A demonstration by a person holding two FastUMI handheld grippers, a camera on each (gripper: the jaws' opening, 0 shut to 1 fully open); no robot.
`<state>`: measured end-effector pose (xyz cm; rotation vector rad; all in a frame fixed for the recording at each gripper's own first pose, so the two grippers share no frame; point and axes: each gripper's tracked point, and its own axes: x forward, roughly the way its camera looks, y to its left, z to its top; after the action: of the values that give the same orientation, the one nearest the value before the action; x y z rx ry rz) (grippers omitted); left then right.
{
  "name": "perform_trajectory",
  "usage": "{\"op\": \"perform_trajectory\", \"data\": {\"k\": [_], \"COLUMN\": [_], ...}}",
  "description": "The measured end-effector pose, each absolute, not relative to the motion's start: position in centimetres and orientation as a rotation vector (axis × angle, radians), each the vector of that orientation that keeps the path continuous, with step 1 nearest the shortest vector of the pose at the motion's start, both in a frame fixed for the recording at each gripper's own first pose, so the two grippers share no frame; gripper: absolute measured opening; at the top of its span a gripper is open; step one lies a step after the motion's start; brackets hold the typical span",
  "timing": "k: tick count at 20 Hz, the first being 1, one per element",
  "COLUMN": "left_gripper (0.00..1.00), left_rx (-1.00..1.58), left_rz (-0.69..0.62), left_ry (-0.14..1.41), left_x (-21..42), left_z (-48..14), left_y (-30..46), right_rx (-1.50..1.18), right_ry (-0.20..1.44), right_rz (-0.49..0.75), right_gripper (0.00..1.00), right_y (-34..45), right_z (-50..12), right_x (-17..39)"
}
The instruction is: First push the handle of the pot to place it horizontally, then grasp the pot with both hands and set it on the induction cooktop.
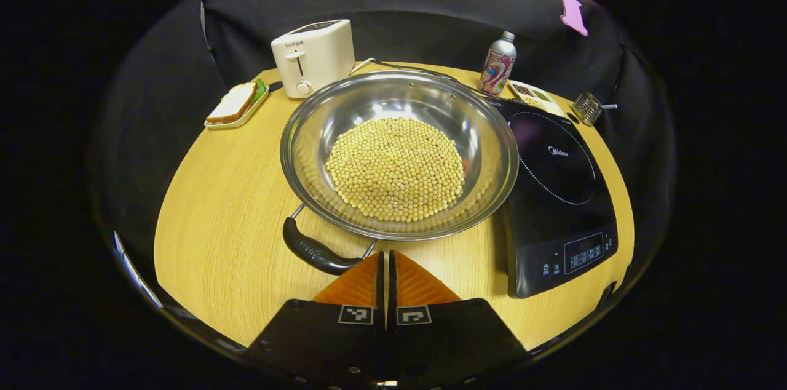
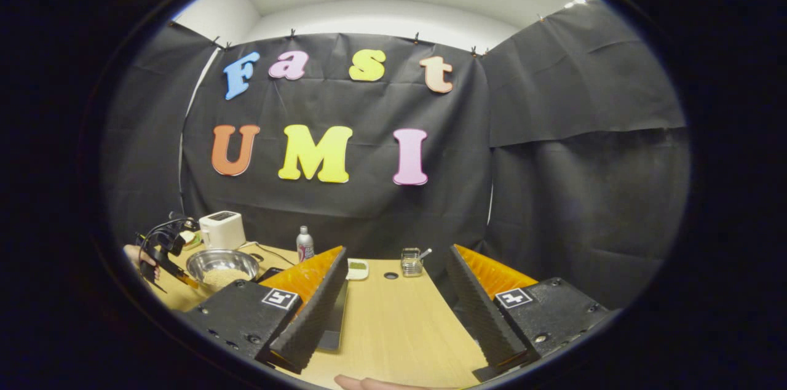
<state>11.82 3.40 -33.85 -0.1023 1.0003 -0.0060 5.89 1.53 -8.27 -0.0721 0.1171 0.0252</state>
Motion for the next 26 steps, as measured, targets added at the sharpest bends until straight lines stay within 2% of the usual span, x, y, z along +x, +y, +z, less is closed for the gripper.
{"op": "perform_trajectory", "data": {"k": [1,2,3,4,5,6,8,9,11,12,13,14,15,17,18,19,20,21,22,25,26], "left_gripper": [0.00,0.10,0.00,0.00,0.00,0.11,0.10,0.00,0.00,0.09,0.00,0.09,0.00,0.00,0.09,0.09,0.00,0.09,0.00,0.00,0.09], "left_rx": [-0.106,-0.103,-0.095,-0.085,-0.081,-0.084,-0.097,-0.101,-0.095,-0.095,-0.099,-0.103,-0.108,-0.112,-0.114,-0.116,-0.121,-0.138,-0.155,-0.178,-0.180], "left_rz": [0.010,0.027,0.040,0.054,0.072,0.083,0.101,0.106,0.114,0.115,0.115,0.113,0.112,0.111,0.115,0.128,0.141,0.140,0.135,0.133,0.133], "left_ry": [0.986,0.979,0.974,0.976,0.980,0.978,0.971,0.970,0.972,0.970,0.968,0.971,0.977,0.988,0.990,0.994,1.004,1.018,1.026,1.033,1.036], "left_x": [12.1,12.2,12.4,12.5,12.5,12.6,13.1,13.4,13.6,13.8,14.0,14.0,14.1,14.4,14.6,14.9,15.0,15.2,15.4,16.4,16.7], "left_z": [-33.8,-33.9,-34.0,-34.3,-34.5,-34.6,-34.6,-34.6,-34.7,-34.8,-34.7,-34.7,-34.7,-34.8,-34.8,-34.9,-35.1,-35.5,-35.6,-35.5,-35.5], "left_y": [3.8,4.4,5.0,5.7,6.5,7.0,7.8,8.2,9.0,9.3,9.6,9.7,9.9,10.7,11.2,11.8,12.5,12.9,13.0,14.1,14.6], "right_rx": [-0.073,-0.075,-0.079,-0.083,-0.088,-0.090,-0.086,-0.084,-0.086,-0.091,-0.096,-0.099,-0.101,-0.092,-0.092,-0.098,-0.105,-0.111,-0.113,-0.108,-0.106], "right_ry": [0.123,0.128,0.130,0.132,0.139,0.148,0.163,0.167,0.169,0.173,0.181,0.189,0.198,0.199,0.194,0.186,0.177,0.170,0.162,0.151,0.153], "right_rz": [0.028,0.033,0.036,0.037,0.036,0.037,0.053,0.056,0.058,0.058,0.057,0.057,0.055,0.051,0.047,0.042,0.037,0.035,0.032,0.031,0.035], "right_gripper": [0.99,0.98,0.98,1.00,0.98,0.98,0.99,0.99,1.00,0.99,0.98,0.99,0.99,0.99,1.00,0.99,0.98,0.98,0.98,0.99,0.99], "right_y": [1.8,2.1,2.5,2.8,3.1,3.6,4.7,5.0,5.7,5.9,6.1,6.4,6.6,7.1,7.2,7.3,7.4,7.6,7.8,8.7,9.2], "right_z": [-8.4,-8.8,-8.9,-9.1,-9.4,-9.7,-10.1,-10.2,-10.5,-10.8,-11.1,-11.3,-11.3,-10.9,-10.7,-10.2,-9.9,-9.6,-9.3,-8.9,-9.1], "right_x": [6.1,6.2,6.4,6.6,6.9,7.1,7.6,7.9,8.6,8.9,9.3,9.6,9.9,10.3,10.5,10.5,10.7,10.7,10.7,10.9,10.9]}}
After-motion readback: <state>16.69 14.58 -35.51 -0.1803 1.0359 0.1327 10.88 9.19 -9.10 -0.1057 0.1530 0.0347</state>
